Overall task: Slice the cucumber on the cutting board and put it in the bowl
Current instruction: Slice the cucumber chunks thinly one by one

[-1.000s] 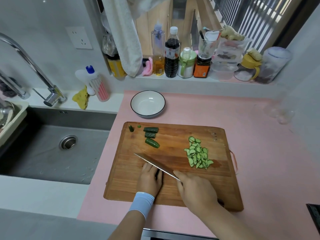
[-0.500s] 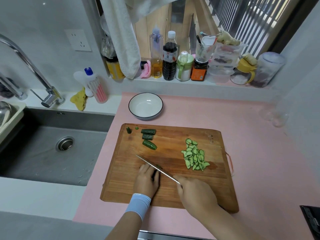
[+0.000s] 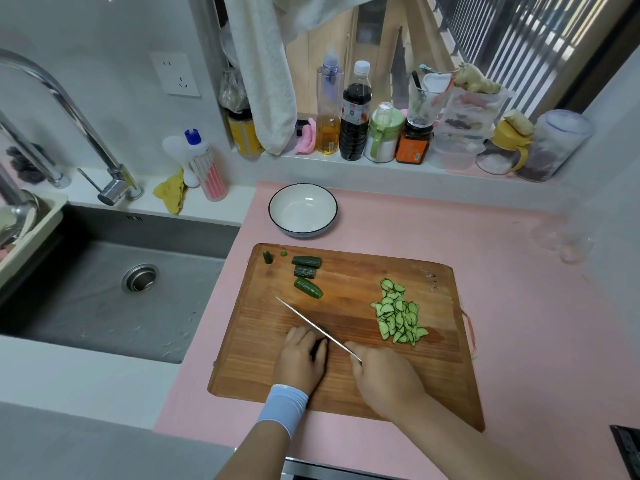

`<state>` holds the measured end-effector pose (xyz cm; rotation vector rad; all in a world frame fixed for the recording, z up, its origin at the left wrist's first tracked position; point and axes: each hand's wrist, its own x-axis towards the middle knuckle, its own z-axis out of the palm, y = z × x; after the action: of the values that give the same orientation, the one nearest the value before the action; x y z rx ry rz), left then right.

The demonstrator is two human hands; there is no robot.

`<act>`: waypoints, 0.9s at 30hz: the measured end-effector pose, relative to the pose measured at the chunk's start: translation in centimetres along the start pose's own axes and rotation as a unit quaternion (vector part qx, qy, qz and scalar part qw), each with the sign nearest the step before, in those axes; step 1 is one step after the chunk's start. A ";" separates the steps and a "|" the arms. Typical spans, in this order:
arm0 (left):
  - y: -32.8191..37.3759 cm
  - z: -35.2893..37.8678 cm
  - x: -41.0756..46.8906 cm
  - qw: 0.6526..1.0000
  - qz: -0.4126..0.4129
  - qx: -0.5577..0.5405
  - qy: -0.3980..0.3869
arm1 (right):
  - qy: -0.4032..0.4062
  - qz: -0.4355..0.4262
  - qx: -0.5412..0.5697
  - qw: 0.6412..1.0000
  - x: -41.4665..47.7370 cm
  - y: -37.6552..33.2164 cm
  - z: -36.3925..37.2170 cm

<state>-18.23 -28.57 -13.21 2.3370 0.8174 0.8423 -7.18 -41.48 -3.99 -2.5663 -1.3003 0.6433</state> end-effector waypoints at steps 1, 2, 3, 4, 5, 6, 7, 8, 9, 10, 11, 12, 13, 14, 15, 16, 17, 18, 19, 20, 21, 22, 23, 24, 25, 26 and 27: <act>0.1 -0.1 0.0 1.000 0.001 -0.001 0.002 | 0.002 -0.003 -0.005 1.000 -0.1 0.0 0.1; 0.1 -0.1 0.0 1.000 0.002 -0.001 0.005 | 0.005 -0.004 -0.010 1.000 -0.1 0.0 0.1; 0.2 -0.2 0.1 1.000 0.003 -0.002 0.005 | 0.007 -0.005 -0.013 1.000 -0.3 0.0 0.2; 0.1 -0.1 0.1 1.000 0.004 -0.002 0.004 | 0.010 -0.005 -0.016 1.000 -0.4 -0.1 0.3; 0.1 -0.1 0.0 1.000 0.000 -0.002 0.001 | 0.013 -0.003 -0.019 1.000 -0.7 -0.1 0.4; 0.0 -0.1 0.0 1.000 -0.005 -0.002 -0.004 | 0.016 -0.003 -0.022 1.000 -1.0 -0.1 0.4; 0.0 -0.1 0.0 1.000 -0.011 -0.002 -0.009 | 0.019 -0.005 -0.023 1.000 -1.3 0.0 0.4; -0.1 -0.1 0.0 1.000 -0.015 -0.002 -0.013 | 0.023 -0.010 -0.021 0.999 -1.6 0.0 0.3; -0.1 0.0 0.0 1.000 -0.018 -0.002 -0.016 | 0.026 -0.015 -0.018 0.999 -2.0 0.1 0.2; -0.1 0.0 0.0 1.000 -0.019 -0.001 -0.016 | 0.028 -0.019 -0.013 0.999 -2.3 0.2 0.1; -0.1 0.0 0.0 1.000 -0.021 -0.001 -0.016 | 0.029 -0.021 -0.010 0.999 -2.6 0.3 -0.1; -0.1 0.0 -0.1 1.000 -0.023 -0.001 -0.016 | 0.028 -0.019 -0.008 0.999 -2.8 0.4 -0.3; -0.1 0.0 0.0 1.000 -0.024 -0.002 -0.016 | 0.027 -0.016 -0.008 0.999 -2.9 0.6 -0.4; 0.0 0.0 0.0 1.000 -0.025 -0.001 -0.015 | 0.026 -0.014 -0.008 1.000 -3.0 0.8 -0.4; 0.0 0.0 0.0 1.000 -0.024 0.001 -0.015 | 0.024 -0.013 -0.007 1.000 -2.9 1.0 -0.4; 0.0 0.1 0.0 1.000 -0.023 0.002 -0.015 | 0.022 -0.015 -0.006 1.000 -2.9 1.1 -0.4; 0.0 0.1 0.0 1.000 -0.023 0.003 -0.014 | 0.020 -0.016 -0.004 1.000 -2.8 1.2 -0.3; 0.0 0.1 0.0 1.000 -0.025 0.002 -0.013 | 0.019 -0.017 -0.001 1.000 -2.7 1.1 -0.3; 0.1 0.0 0.0 1.000 -0.029 0.001 -0.013 | 0.017 -0.016 0.002 1.000 -2.5 1.0 -0.3; 0.1 0.1 0.0 0.999 -0.030 -0.001 -0.012 | 0.015 -0.015 0.005 1.000 -2.3 0.9 -0.3; 0.1 0.1 0.0 0.999 -0.031 -0.002 -0.011 | 0.013 -0.012 0.006 1.000 -2.0 0.7 -0.3; 0.1 0.1 0.0 1.000 -0.030 -0.003 -0.011 | 0.010 -0.011 0.004 1.000 -1.6 0.5 -0.2; 0.1 0.1 0.0 0.999 -0.029 -0.003 -0.012 | 0.007 -0.009 -0.001 1.000 -1.3 0.3 -0.1; 0.0 0.1 -0.1 0.999 -0.028 -0.004 -0.015 | 0.005 -0.009 -0.004 1.000 -1.0 0.1 -0.1; 0.0 0.1 -0.1 0.999 -0.028 -0.002 -0.017 | 0.002 -0.008 -0.007 1.000 -0.8 -0.1 0.0; 0.0 0.1 -0.2 0.999 -0.030 -0.001 -0.018 | -0.001 -0.008 -0.008 1.000 -0.6 -0.1 0.0; 0.0 0.0 -0.2 0.999 -0.032 0.000 -0.019 | -0.004 -0.008 -0.008 1.000 -0.6 -0.2 0.0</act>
<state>-18.37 -28.75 -13.29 2.3075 0.8718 0.7678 -7.59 -41.87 -3.73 -2.5664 -1.3334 0.6423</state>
